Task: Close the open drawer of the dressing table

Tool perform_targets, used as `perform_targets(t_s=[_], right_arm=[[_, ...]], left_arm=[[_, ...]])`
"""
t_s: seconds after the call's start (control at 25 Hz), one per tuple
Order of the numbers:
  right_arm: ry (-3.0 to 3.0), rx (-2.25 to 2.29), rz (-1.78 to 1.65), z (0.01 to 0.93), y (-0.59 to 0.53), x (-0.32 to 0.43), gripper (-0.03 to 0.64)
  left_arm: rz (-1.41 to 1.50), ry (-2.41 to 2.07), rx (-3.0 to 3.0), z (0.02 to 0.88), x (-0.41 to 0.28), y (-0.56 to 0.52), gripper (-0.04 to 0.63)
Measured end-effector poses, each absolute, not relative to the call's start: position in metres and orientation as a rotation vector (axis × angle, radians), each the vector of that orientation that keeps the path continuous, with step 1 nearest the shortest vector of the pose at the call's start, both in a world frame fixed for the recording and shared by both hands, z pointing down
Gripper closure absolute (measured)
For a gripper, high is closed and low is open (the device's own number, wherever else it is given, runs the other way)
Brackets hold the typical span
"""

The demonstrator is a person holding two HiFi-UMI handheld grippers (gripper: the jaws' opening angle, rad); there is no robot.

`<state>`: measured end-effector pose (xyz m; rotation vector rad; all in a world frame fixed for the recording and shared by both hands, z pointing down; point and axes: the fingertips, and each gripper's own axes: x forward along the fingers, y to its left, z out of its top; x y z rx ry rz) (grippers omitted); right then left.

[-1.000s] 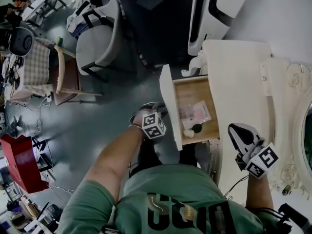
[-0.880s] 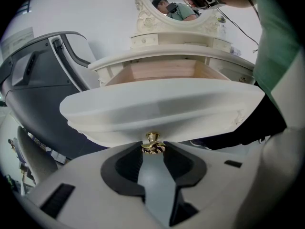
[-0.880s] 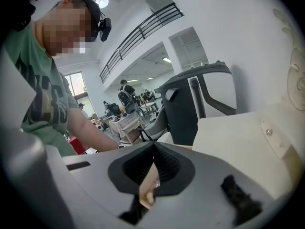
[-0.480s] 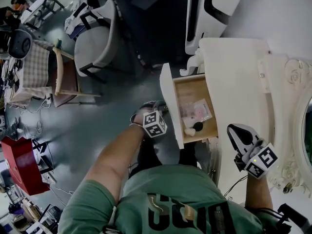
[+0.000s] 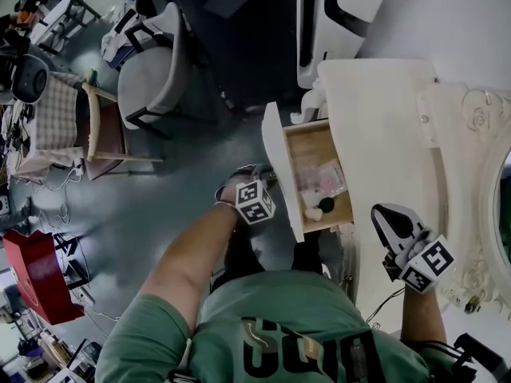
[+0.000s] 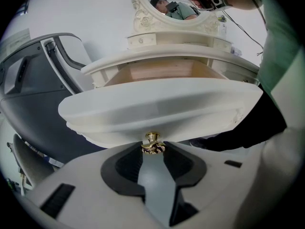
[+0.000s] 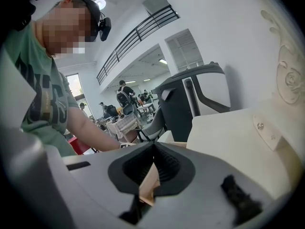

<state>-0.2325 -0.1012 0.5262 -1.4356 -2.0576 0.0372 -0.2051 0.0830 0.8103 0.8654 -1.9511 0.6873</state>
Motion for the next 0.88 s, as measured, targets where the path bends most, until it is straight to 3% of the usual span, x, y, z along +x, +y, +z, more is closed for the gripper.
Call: perform_targets(t_s=[0.88], right_arm=[[-2.085, -1.401, 0.052, 0.529, -0.123, -0.234, 0.606]], left_arm=[[0.694, -1.951, 0.894, 0.811, -0.221, 0.059, 0.454]])
